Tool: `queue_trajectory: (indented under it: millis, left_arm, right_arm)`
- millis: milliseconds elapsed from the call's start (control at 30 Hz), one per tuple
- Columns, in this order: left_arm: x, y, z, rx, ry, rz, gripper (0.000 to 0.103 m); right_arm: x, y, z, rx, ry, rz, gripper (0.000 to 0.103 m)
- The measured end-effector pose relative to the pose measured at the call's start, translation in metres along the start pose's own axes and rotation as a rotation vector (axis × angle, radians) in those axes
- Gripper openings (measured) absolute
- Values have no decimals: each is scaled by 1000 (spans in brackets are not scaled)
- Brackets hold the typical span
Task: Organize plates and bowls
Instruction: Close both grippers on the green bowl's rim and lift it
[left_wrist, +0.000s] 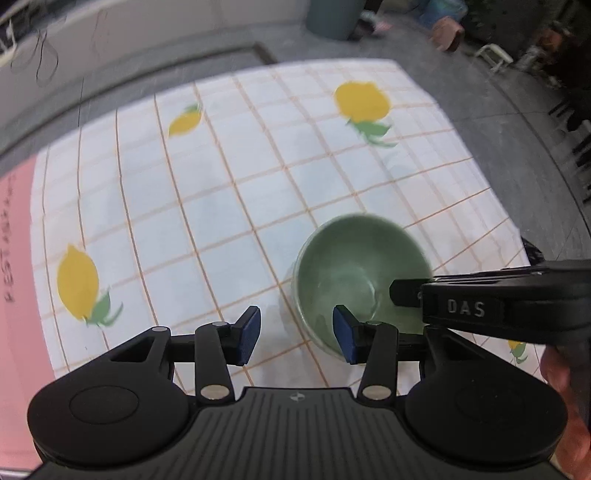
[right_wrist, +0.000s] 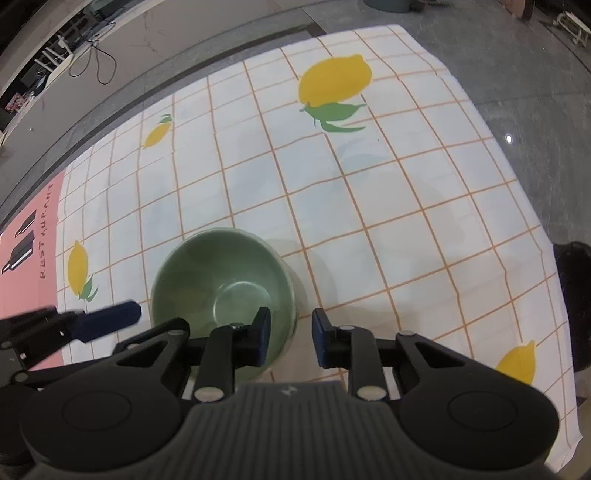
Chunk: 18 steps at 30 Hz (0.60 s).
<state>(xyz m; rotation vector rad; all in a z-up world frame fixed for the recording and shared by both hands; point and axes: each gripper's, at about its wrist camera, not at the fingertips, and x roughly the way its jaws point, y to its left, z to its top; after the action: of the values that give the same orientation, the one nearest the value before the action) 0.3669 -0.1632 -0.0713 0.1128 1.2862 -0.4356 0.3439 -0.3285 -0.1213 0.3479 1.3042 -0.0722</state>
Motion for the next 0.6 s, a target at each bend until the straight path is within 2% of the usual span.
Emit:
queue_trajectory:
  millis: [167, 233, 267, 400, 600]
  left_arm:
    - [10, 7, 5, -73, 36, -34, 42]
    - [13, 7, 5, -91, 44, -48, 33]
    - [14, 8, 5, -95, 47, -51, 31]
    - [18, 6, 5, -110, 54, -49, 15]
    - [19, 5, 5, -147, 59, -37, 12]
  right_arm:
    - [6, -2, 5, 14, 21, 21, 14]
    - [7, -2, 5, 19, 29, 31, 10]
    - [8, -3, 5, 21, 28, 27, 7]
    - [12, -7, 5, 33, 36, 38, 6]
    - [14, -5, 5, 17, 31, 29, 5]
